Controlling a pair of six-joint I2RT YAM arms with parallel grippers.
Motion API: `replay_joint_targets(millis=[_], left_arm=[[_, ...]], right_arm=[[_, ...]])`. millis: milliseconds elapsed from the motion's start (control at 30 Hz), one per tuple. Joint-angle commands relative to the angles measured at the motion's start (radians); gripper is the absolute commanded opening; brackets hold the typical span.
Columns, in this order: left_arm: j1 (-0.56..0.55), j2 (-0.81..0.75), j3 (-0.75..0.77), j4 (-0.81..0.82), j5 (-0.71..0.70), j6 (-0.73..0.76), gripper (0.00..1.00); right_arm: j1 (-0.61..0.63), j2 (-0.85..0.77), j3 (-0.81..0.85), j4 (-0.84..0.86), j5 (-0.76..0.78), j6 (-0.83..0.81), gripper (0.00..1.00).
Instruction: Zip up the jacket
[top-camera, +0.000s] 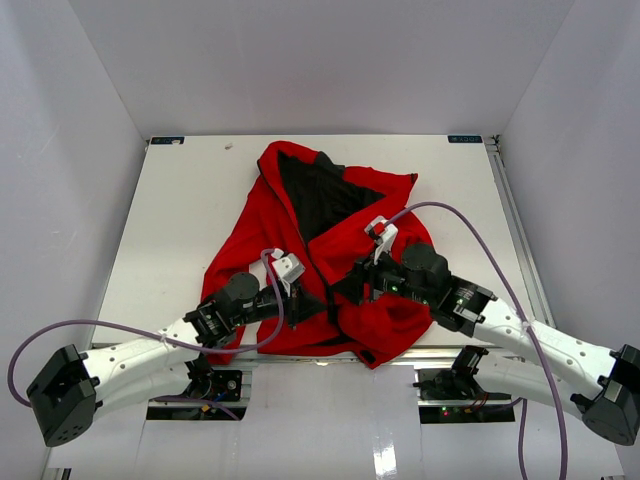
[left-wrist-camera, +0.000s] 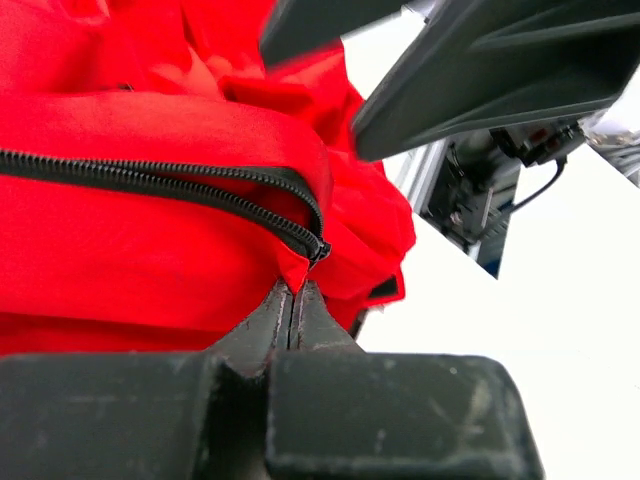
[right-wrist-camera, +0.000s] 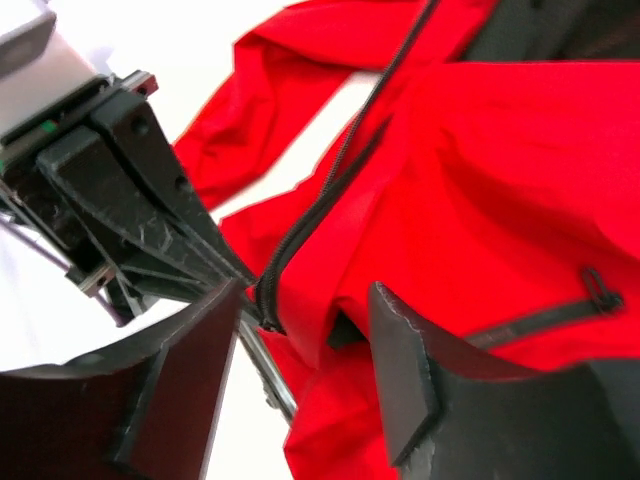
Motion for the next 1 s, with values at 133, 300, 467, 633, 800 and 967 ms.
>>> replay_joint_targets(millis=[133,300,467,633,800,967], left_arm=[[0.071,0.060,-0.008,0.033,0.181,-0.124,0.00],[0.155,0.081,-0.033,0.119,0.286,-0.233,0.00],[0.213,0.120,-0.037,0.176,0.359,-0.327,0.00],[0.246,0.145,-0.033,0.195,0.398,-0.387,0.00],[0.263,0.150,-0.043,0.232,0.434,-0.430,0.00],[0.263,0.136,-0.051,0.241,0.438,-0.432,0.00]], right_arm=[[0.000,-0.090,0.197,-0.275,0.309,-0.249,0.74],[0.021,-0.007,0.306,-0.268,0.343,-0.572,0.67],[0.046,-0.031,0.268,-0.102,0.287,-0.871,0.78],[0.089,-0.176,0.060,0.067,0.041,-1.026,0.78],[0.288,-0.229,-0.086,0.144,0.233,-1.137,0.74],[0.513,-0.136,-0.157,0.222,0.526,-1.232,0.75]])
